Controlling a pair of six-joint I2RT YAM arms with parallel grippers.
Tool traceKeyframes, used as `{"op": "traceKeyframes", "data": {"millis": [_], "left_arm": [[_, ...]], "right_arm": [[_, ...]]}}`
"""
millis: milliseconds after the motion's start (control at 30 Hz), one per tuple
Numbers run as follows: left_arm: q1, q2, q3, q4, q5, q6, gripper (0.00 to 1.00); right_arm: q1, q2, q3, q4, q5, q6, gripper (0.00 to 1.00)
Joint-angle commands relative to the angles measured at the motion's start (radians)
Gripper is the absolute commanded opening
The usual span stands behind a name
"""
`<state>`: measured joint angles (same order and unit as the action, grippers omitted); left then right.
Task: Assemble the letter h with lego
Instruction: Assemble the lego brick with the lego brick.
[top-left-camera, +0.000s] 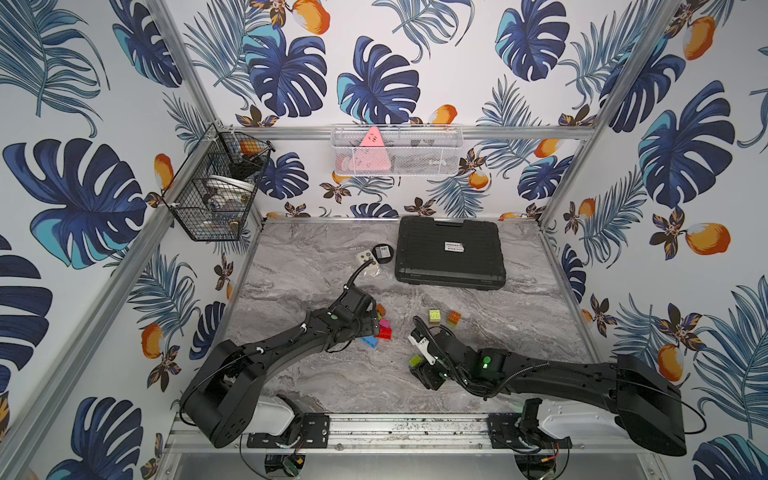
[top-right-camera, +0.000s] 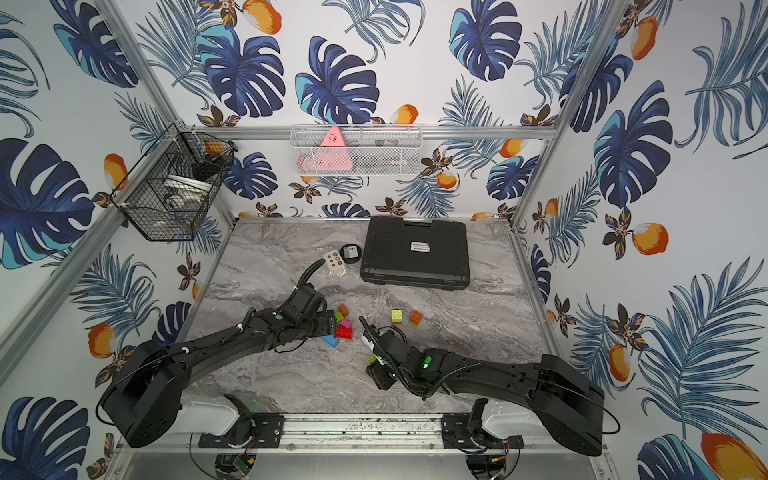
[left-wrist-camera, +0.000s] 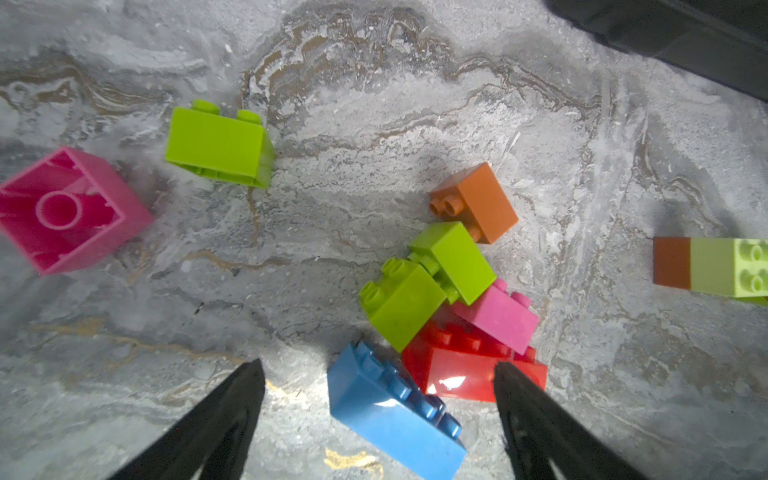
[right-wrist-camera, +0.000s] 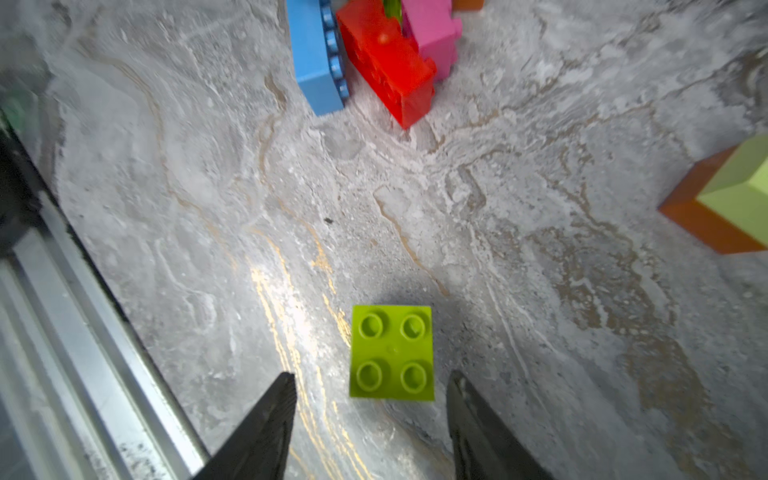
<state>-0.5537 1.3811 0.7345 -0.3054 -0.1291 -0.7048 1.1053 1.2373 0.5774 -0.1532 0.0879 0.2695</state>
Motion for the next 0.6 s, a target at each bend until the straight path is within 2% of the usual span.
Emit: {"op": "traceKeyframes", "data": {"millis": [0, 33, 233, 300, 567], "left_arm": [[0.001, 0.005, -0.004, 0.012, -0.008, 0.003, 0.93], [0.002, 0.007, -0.005, 0.009, -0.014, -0.002, 0.99], [0.008, -0.023, -0.038, -0.003, -0.098, -0.033, 0.99], [0.011, -0.03, -0.041, 0.002, -0.102, -0.033, 0.99], [0.017, 0.001, -0.034, -0.004, -0.101, -0.033, 0.99]], "right_arm": [[-0.004, -0.008, 0.044, -0.084, -0.044, 0.003, 0.66], [-0.008, 0.006, 0.069, -0.102, -0.055, 0.004, 0.66], [-0.078, 0.147, 0.195, -0.22, -0.11, 0.046, 0.64], [-0.098, 0.179, 0.209, -0.231, -0.15, 0.05, 0.61], [-0.101, 0.223, 0.226, -0.256, -0.159, 0.033, 0.55]]}}
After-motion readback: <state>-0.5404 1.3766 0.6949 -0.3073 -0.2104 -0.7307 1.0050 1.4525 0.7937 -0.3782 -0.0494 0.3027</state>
